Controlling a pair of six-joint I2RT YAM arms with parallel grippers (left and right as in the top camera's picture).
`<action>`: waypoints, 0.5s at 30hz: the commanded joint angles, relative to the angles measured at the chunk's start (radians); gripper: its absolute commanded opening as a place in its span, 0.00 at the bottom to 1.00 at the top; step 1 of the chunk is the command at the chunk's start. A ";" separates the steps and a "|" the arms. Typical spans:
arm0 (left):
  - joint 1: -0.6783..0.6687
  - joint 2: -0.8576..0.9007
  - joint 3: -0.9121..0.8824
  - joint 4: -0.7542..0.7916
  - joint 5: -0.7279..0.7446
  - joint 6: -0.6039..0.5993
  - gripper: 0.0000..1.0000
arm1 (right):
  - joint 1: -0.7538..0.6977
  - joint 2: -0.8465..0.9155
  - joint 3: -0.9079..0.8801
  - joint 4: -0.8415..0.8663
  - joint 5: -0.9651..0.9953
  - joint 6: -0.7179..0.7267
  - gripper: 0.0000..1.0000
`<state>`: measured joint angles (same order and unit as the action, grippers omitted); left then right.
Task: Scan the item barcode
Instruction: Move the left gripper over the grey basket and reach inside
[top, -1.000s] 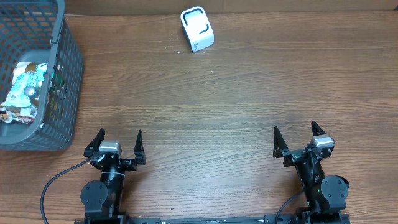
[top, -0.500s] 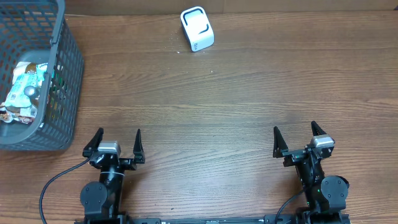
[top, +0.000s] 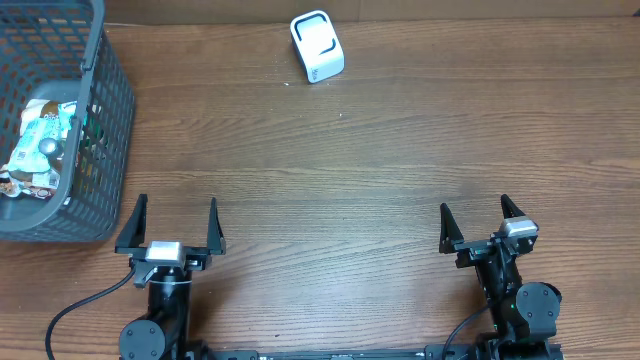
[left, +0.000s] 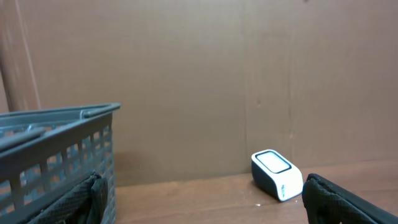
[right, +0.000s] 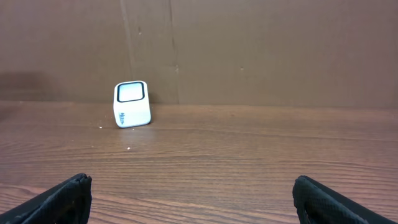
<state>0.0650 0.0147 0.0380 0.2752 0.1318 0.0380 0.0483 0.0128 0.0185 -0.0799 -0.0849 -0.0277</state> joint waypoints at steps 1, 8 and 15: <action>-0.004 -0.010 0.090 -0.016 0.026 0.030 0.99 | -0.004 -0.009 -0.011 0.002 0.010 -0.006 1.00; -0.004 -0.006 0.320 -0.274 -0.005 0.021 1.00 | -0.004 -0.009 -0.011 0.002 0.010 -0.006 1.00; -0.004 0.131 0.673 -0.595 0.007 -0.013 1.00 | -0.004 -0.009 -0.011 0.002 0.010 -0.006 1.00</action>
<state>0.0650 0.0849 0.5911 -0.2710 0.1303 0.0437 0.0479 0.0128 0.0185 -0.0795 -0.0853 -0.0273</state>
